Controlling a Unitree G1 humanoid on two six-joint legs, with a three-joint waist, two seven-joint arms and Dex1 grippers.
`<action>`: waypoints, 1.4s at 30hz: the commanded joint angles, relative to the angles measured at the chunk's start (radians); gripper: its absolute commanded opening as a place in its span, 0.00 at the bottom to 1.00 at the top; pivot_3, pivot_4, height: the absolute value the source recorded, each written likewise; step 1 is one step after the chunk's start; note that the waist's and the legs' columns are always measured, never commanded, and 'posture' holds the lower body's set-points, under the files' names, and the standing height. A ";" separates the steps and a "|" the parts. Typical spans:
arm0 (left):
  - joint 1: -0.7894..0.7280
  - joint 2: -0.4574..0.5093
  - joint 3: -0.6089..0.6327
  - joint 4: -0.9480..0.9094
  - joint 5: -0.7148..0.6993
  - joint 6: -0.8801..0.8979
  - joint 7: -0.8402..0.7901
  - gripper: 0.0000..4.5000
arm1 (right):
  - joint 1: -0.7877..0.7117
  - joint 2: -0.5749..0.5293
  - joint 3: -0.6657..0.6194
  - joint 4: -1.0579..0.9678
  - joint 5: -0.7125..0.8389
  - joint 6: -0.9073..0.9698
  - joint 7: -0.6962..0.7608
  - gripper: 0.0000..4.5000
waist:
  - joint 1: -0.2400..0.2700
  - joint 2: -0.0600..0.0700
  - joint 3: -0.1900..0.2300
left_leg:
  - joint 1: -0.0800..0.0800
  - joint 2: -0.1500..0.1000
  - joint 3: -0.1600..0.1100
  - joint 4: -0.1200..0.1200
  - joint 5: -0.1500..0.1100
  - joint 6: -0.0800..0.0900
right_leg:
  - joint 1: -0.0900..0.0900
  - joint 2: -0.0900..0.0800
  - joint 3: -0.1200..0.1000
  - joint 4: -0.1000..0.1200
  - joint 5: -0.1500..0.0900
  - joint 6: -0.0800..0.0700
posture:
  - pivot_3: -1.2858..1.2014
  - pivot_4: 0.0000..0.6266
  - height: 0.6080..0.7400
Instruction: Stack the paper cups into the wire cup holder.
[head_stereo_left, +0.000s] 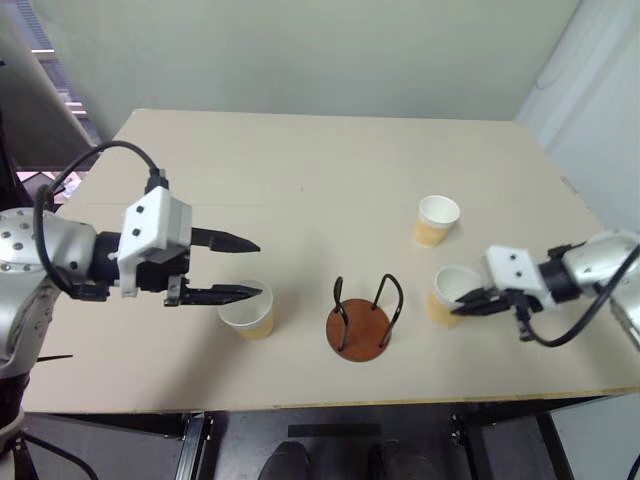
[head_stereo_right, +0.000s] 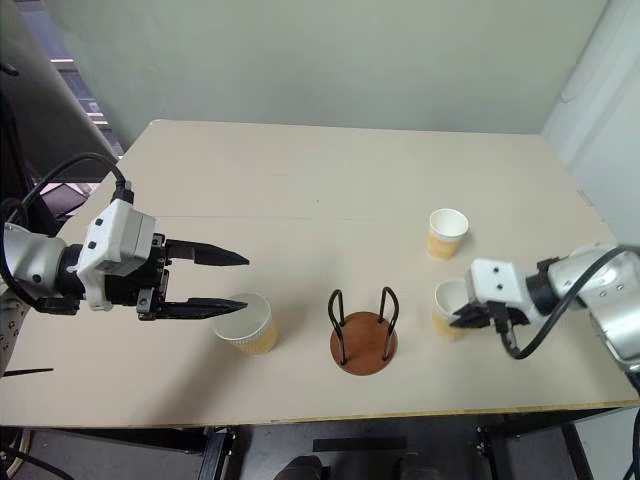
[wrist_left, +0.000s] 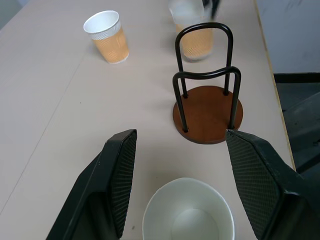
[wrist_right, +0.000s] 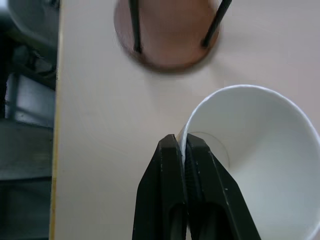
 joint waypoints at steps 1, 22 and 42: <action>-0.002 0.014 0.019 0.000 0.001 -0.020 0.006 0.67 | -0.095 -0.018 -0.069 -0.001 0.073 0.016 0.048 0.01 | -0.001 0.000 0.000 | 0.000 -0.001 0.000 0.000 0.000 0.000 | 0.000 0.000 0.000 0.000 0.000 -0.001 | 0.52 0.24 1.00; 0.045 0.017 0.029 -0.044 -0.024 -0.005 0.014 0.67 | -0.411 0.260 0.137 -0.054 0.161 0.087 0.116 0.01 | -0.008 0.000 0.000 | -0.002 0.004 -0.003 -0.005 0.002 -0.004 | -0.004 0.002 -0.002 0.001 -0.002 -0.005 | 0.52 0.24 1.00; 0.111 0.035 0.084 -0.102 -0.053 0.031 0.052 0.67 | -0.375 0.292 0.228 -0.029 0.034 -0.005 0.156 0.28 | -0.010 0.000 0.000 | -0.001 0.004 -0.001 -0.005 0.003 -0.006 | -0.004 0.004 -0.003 0.002 -0.001 -0.007 | 0.52 0.24 1.00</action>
